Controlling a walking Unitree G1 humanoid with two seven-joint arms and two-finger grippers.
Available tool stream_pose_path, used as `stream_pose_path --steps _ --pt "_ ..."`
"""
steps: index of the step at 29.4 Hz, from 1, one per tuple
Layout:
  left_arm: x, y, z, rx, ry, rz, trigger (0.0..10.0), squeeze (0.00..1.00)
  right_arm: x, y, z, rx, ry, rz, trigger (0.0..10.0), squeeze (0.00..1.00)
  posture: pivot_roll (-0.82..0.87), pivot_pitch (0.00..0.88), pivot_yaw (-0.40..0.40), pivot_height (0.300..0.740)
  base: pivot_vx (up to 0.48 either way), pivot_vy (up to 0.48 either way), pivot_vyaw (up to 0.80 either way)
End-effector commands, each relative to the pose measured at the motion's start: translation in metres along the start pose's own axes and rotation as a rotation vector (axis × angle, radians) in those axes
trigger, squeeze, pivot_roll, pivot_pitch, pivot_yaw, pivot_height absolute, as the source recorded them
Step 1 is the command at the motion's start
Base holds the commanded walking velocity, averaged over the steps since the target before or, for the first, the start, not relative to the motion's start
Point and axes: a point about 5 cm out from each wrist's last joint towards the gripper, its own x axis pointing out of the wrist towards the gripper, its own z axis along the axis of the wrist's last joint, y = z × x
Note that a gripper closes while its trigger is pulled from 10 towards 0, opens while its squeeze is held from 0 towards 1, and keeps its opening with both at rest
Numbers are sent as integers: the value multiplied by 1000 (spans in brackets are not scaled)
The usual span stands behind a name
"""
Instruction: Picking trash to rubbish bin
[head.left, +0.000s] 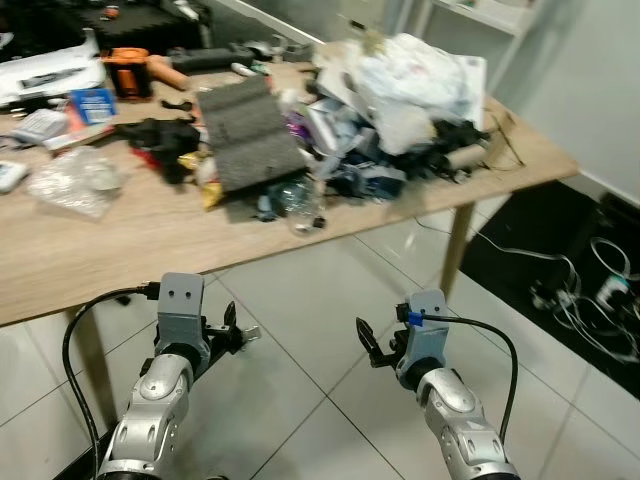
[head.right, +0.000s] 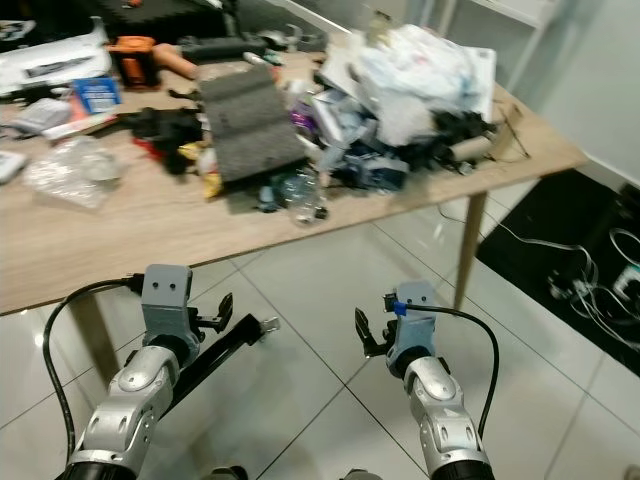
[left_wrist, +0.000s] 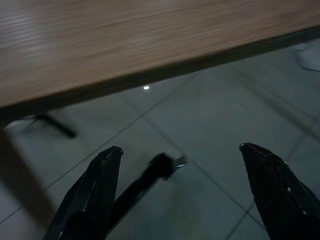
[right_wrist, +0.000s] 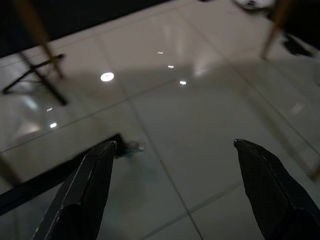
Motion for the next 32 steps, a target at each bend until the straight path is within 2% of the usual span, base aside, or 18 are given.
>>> stream_pose_path --steps 1,22,32 --pt "-2 2 -7 0 23 8 10000 0 -1 1 -4 0 18 5 10000 0 -8 175 -69 740 0 0 800" --pt "0 -5 -3 11 1 -30 10000 0 0 4 -4 -17 12 27 10000 0 -1 149 -63 740 0 0 800" --pt "5 -8 12 -8 -48 -45 10000 0 4 9 6 8 -35 47 10000 0 5 150 -58 740 0 0 720"
